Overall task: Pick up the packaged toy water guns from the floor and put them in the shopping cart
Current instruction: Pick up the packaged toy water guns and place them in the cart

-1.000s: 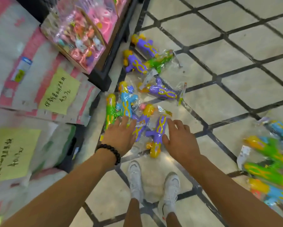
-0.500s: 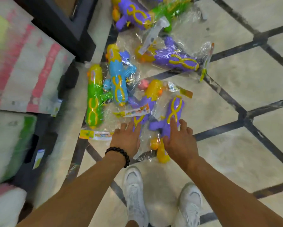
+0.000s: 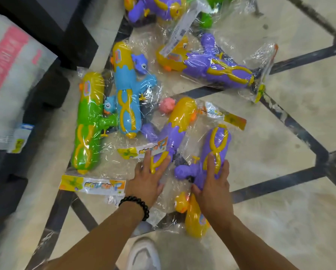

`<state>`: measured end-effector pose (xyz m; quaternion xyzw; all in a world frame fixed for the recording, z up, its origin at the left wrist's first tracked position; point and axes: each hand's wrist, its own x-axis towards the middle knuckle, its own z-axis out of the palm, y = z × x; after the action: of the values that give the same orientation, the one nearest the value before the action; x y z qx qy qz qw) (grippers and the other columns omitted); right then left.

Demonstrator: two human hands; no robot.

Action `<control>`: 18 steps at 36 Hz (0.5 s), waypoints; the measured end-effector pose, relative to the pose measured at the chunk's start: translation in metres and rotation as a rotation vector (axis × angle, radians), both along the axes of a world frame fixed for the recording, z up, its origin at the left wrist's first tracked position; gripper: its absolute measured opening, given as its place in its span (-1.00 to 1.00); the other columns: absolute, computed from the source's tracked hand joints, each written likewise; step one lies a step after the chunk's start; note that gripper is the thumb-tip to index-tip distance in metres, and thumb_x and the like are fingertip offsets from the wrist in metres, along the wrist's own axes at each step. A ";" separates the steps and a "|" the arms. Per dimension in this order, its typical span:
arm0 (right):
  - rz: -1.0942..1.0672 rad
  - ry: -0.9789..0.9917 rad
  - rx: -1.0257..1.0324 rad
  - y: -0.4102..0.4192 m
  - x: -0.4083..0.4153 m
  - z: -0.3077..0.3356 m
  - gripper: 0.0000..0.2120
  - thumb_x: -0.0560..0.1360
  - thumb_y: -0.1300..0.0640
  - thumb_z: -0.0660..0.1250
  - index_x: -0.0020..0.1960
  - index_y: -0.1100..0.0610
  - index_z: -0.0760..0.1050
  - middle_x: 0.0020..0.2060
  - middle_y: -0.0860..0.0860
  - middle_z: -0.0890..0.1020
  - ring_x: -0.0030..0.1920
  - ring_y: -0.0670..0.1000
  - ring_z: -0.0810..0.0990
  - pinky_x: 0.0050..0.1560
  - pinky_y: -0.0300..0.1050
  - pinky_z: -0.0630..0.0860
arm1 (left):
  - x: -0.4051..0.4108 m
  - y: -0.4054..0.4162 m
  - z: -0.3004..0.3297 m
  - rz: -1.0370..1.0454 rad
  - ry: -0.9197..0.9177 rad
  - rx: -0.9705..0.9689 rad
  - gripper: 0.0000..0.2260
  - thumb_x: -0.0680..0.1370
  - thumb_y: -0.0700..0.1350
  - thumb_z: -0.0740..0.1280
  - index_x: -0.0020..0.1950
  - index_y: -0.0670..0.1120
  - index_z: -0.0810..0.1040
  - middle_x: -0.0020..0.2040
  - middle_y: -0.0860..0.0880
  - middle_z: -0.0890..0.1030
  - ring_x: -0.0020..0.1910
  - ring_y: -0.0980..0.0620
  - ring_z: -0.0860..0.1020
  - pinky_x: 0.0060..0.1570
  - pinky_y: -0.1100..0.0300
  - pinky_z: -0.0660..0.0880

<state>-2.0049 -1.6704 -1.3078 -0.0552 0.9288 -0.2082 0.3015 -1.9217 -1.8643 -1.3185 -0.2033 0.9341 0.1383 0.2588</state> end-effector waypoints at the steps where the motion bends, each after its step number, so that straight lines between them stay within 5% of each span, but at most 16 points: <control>1: -0.019 -0.001 -0.026 0.000 0.000 -0.003 0.04 0.50 -0.04 0.47 0.59 -0.31 -0.30 0.61 -0.02 -0.23 0.39 0.38 0.39 0.24 0.21 0.48 | 0.000 -0.001 -0.002 0.005 0.003 0.013 -0.04 0.52 0.11 0.40 0.52 0.41 -0.35 0.65 -0.12 -0.22 0.44 -0.22 0.31 -0.15 -0.06 0.65; 7: -0.107 -0.004 -0.121 -0.001 -0.002 -0.004 0.06 0.47 0.04 0.50 0.58 -0.37 -0.24 0.61 -0.05 -0.14 0.43 0.32 0.39 0.34 0.19 0.47 | -0.002 -0.003 0.013 0.042 0.043 0.063 -0.09 0.55 0.06 0.34 0.50 0.43 -0.37 0.64 -0.07 -0.26 0.41 -0.20 0.33 -0.07 -0.06 0.63; 12: -0.118 0.009 -0.176 0.009 0.002 0.037 0.05 0.44 0.09 0.51 0.60 -0.36 -0.13 0.60 -0.05 -0.05 0.42 0.30 0.36 0.45 0.15 0.36 | 0.005 0.005 0.056 0.096 0.139 0.181 -0.17 0.51 0.14 0.30 0.58 0.39 -0.21 0.65 0.03 -0.24 0.17 -0.24 0.51 0.00 -0.12 0.59; 15: -0.125 0.021 -0.198 0.016 0.007 0.082 0.04 0.42 0.14 0.49 0.61 -0.34 -0.10 0.59 -0.05 -0.03 0.42 0.28 0.34 0.44 0.06 0.34 | 0.011 0.016 0.100 0.147 0.192 0.257 -0.22 0.47 0.21 0.18 0.60 0.37 -0.16 0.65 0.11 -0.22 0.28 -0.24 0.50 0.10 -0.12 0.56; 18: -0.117 0.045 -0.227 0.023 0.010 0.139 0.02 0.45 0.12 0.50 0.63 -0.30 -0.10 0.59 -0.04 -0.02 0.46 0.22 0.27 0.44 -0.05 0.26 | 0.017 0.025 0.154 0.189 0.255 0.348 -0.19 0.50 0.10 0.32 0.59 0.38 -0.11 0.64 0.20 -0.22 0.43 -0.16 0.42 0.15 -0.11 0.56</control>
<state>-1.9945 -1.6470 -1.1689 -0.0393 0.9075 -0.3277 0.2599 -1.9050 -1.8394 -1.1640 -0.2231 0.8982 0.3453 0.1558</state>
